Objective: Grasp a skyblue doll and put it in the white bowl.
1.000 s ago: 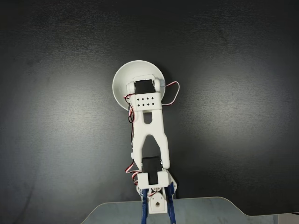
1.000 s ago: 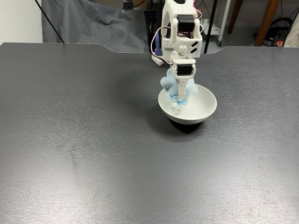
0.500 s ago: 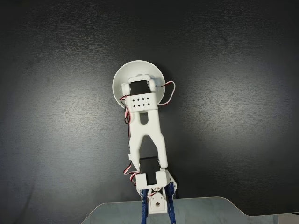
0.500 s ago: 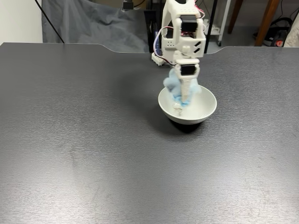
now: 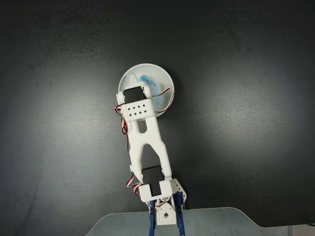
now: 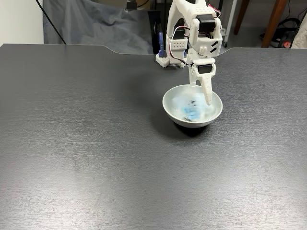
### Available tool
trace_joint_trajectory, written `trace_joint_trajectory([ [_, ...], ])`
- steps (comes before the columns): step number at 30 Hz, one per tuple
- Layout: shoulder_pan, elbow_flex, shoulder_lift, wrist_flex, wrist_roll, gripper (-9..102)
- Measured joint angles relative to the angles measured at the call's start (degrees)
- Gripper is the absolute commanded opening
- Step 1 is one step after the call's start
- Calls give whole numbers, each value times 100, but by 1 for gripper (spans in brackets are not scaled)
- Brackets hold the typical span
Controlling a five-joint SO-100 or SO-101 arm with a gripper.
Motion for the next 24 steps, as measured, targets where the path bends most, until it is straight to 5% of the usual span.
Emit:
trace_joint_trajectory([
  [15,0,-1564,2812,211,0,55],
  [19,0,-2004,3973,756,0,39],
  [24,281,-2153,5414,1362,0,3],
])
